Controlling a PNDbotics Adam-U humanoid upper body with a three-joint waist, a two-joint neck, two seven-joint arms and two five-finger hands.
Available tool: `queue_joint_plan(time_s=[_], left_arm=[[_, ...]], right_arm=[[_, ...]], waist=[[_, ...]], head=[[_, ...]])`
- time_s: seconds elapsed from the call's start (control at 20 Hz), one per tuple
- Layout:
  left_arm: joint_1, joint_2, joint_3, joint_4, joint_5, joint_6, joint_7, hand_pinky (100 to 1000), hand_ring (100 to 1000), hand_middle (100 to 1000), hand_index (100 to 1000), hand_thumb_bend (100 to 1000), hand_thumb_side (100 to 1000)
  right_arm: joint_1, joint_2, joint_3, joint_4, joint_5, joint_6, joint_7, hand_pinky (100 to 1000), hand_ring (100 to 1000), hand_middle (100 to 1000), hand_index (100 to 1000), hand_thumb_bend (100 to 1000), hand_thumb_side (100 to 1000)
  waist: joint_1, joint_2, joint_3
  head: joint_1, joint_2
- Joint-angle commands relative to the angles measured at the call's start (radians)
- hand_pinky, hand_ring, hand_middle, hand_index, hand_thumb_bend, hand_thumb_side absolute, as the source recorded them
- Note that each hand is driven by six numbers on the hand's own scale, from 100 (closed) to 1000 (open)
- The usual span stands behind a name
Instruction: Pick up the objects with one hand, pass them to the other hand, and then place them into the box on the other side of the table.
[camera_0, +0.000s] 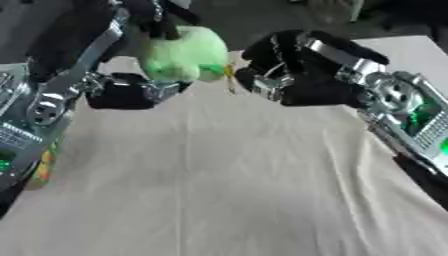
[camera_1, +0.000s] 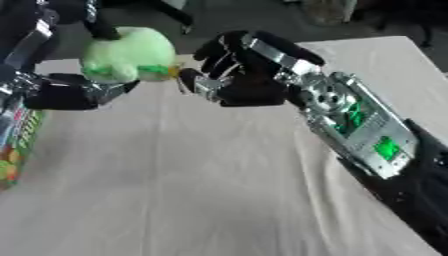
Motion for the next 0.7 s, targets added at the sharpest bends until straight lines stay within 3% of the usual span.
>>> queue_joint_plan(time_s=[0.05, 0.4, 0.7], left_arm=[[0.0, 0.044, 0.036, -0.002, -0.002, 0.009, 0.022, 458, 446, 337, 394, 395, 100], [0.053, 0.1, 0.096, 0.0, 0.001, 0.038, 0.069, 457, 446, 332, 391, 373, 100], [0.146, 0.204, 0.162, -0.008, 0.02, 0.086, 0.119, 458, 448, 336, 394, 374, 100]], right_arm=[[-0.002, -0.037, -0.027, -0.013, -0.016, -0.032, -0.007, 727, 722, 641, 753, 337, 434], [0.02, -0.06, -0.052, -0.013, -0.025, -0.059, -0.043, 720, 706, 616, 740, 328, 420], [0.058, -0.079, -0.07, -0.013, -0.049, -0.05, -0.142, 713, 683, 590, 719, 330, 364]], waist=[[-0.001, -0.017, 0.0], [0.001, -0.015, -0.001], [0.006, -0.012, 0.003]], head=[[0.018, 0.011], [0.048, 0.025], [0.089, 0.03]])
